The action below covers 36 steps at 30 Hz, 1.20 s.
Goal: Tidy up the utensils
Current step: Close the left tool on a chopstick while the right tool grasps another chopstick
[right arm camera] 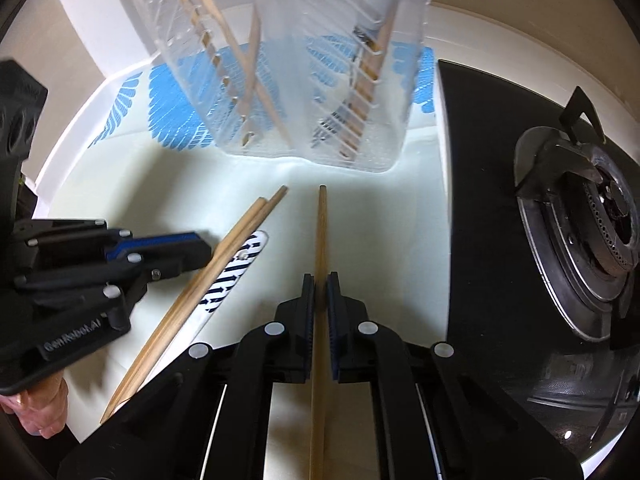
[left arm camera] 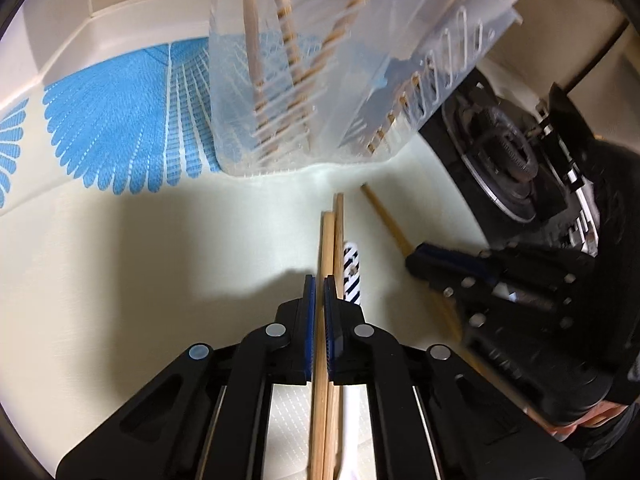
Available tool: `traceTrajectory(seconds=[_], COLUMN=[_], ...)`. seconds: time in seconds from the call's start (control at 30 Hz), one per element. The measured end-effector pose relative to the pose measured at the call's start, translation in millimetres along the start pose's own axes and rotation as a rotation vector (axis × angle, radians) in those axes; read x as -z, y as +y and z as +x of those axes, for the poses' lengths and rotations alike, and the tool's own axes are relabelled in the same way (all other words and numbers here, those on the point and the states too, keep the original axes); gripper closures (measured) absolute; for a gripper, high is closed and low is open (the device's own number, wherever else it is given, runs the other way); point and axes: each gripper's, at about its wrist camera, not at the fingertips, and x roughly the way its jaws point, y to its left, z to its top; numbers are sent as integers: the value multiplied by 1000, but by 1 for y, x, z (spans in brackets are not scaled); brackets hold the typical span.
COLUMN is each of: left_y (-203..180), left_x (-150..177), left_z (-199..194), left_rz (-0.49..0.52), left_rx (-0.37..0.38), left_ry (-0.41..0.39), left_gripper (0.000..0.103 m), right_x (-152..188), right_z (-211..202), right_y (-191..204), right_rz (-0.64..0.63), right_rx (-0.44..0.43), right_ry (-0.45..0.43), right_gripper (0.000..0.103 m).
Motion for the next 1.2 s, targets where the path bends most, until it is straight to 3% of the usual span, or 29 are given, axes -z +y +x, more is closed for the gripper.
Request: traceTrajectory(seconds=[0.53,0.67,0.87,1.2], left_y=[-19,-8,29,26], left_x=[3,0,-3,1], left_z=[10,5,-5,-5], left_rz=[118,78,-65,-50], left_rx=[-81,-134,-196,-198], left_ry=[23,10,-13,-10], left_gripper=[95,96,96,96], right_x=[1,1,3,3], right_z=[-3,-3,-2,0], right_y=[-10,-11,-11,-2], right_rz=[4,0,4,-21], right_rx=[3,5,17,50], right_ry=[3,5,6,-11], right_gripper=[96,96,95,95])
